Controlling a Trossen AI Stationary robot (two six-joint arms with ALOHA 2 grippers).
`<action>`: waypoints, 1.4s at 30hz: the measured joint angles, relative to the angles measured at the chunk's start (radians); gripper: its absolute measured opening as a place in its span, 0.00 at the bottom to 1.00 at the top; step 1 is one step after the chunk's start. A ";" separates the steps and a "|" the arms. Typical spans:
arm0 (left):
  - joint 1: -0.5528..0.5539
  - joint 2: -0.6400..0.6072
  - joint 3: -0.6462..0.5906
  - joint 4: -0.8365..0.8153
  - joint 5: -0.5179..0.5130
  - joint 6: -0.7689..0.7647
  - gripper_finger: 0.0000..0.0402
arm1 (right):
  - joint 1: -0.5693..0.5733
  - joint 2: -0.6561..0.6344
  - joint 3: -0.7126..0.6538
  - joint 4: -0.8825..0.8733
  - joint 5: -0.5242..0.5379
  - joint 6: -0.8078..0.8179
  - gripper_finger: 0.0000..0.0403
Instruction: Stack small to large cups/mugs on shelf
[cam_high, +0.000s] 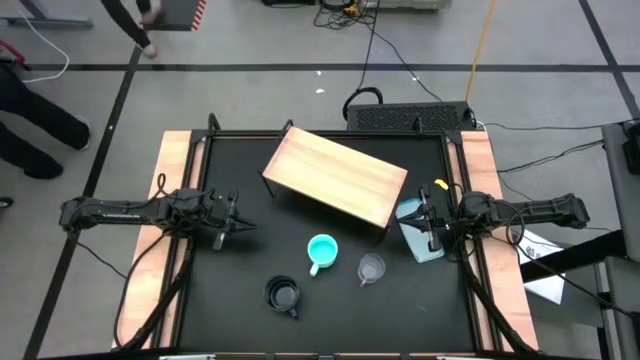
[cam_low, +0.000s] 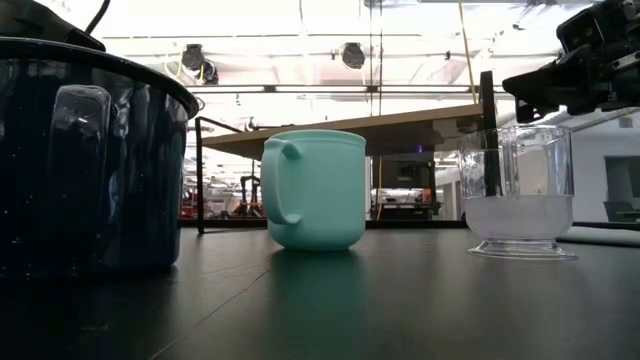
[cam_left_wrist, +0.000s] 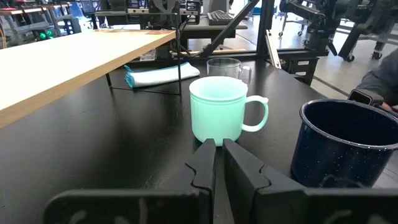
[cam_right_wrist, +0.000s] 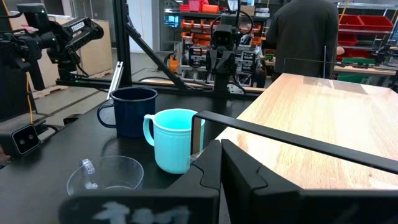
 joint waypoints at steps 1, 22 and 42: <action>0.000 0.000 0.000 0.000 0.000 0.000 0.08 | 0.000 0.000 0.000 0.000 0.000 0.000 0.00; 0.000 0.000 0.000 0.000 0.000 0.000 0.08 | 0.000 0.000 0.000 0.000 0.000 0.000 0.00; 0.000 0.000 0.000 0.000 0.000 -0.001 0.08 | 0.000 0.000 0.000 0.007 0.000 -0.203 0.00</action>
